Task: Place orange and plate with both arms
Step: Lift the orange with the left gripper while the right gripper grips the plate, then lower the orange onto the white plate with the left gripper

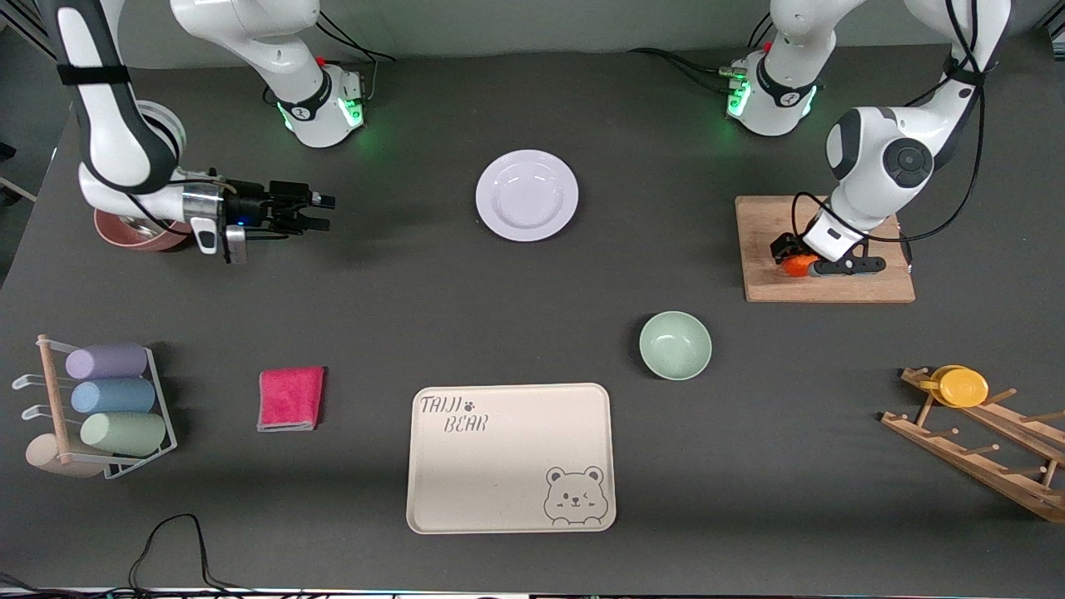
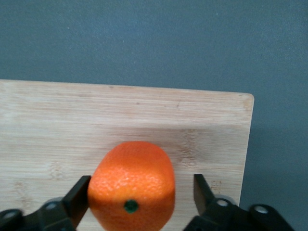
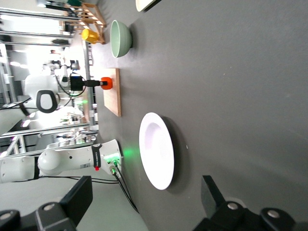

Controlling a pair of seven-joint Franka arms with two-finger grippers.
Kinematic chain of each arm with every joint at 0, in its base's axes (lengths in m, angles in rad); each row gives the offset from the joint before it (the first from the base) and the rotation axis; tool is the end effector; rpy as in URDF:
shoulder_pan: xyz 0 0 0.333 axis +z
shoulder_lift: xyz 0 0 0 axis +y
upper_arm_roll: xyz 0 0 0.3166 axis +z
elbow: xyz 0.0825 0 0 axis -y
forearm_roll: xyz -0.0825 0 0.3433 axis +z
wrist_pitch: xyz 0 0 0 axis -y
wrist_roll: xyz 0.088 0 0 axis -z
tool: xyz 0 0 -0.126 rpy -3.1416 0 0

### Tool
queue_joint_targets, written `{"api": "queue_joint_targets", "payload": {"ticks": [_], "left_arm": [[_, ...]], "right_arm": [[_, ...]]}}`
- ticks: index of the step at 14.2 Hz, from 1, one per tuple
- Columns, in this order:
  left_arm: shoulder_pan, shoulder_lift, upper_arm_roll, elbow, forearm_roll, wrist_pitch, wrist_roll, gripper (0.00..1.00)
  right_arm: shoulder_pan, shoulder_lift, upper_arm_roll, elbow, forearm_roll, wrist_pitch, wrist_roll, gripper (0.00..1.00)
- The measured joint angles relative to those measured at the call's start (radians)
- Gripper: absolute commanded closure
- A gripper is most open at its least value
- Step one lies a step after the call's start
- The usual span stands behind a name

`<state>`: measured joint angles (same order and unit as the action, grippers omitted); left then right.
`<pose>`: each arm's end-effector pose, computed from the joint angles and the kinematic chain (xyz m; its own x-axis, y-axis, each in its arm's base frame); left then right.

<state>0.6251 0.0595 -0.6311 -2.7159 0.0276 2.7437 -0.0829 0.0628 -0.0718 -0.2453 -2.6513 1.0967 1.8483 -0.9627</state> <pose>0.3863 -0.0065 0.2289 0.9984 0.0516 -0.0215 0.0520 -0.9984 0.0232 0.3484 0.0246 0.2845 0.9978 0.0565 -0.0356 -0.0063 -0.4517 -0.8921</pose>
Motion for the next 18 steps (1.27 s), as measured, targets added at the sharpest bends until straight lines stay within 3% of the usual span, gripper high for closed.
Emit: {"api": "queue_joint_targets", "payload": {"ticks": [5,7,10,13,16,18], "left_arm": [[0.000,-0.008,-0.001,0.006,0.022,-0.021,0.000,1.00],[-0.025,-0.058,-0.015,0.032,0.023,-0.140,-0.009,1.00],[-0.250,-0.174,-0.038,0.129,-0.071,-0.359,-0.173,1.00],[-0.511,-0.242,-0.066,0.334,-0.211,-0.599,-0.425,1.00],[-0.653,-0.203,-0.079,0.528,-0.232,-0.700,-0.676,1.00],[-0.749,-0.120,-0.090,0.616,-0.198,-0.701,-0.847,1.00]], "right_arm": [[0.053,0.161,0.000,-0.046,0.162,0.001,-0.254,0.00],[0.065,0.222,0.001,-0.054,0.216,0.000,-0.350,0.00],[0.094,0.311,0.003,-0.069,0.308,-0.001,-0.472,0.00],[0.106,0.367,0.019,-0.074,0.346,-0.008,-0.512,0.00],[0.106,0.377,0.021,-0.082,0.346,-0.019,-0.512,0.00],[0.106,0.379,0.021,-0.086,0.347,-0.020,-0.512,0.07]]}}
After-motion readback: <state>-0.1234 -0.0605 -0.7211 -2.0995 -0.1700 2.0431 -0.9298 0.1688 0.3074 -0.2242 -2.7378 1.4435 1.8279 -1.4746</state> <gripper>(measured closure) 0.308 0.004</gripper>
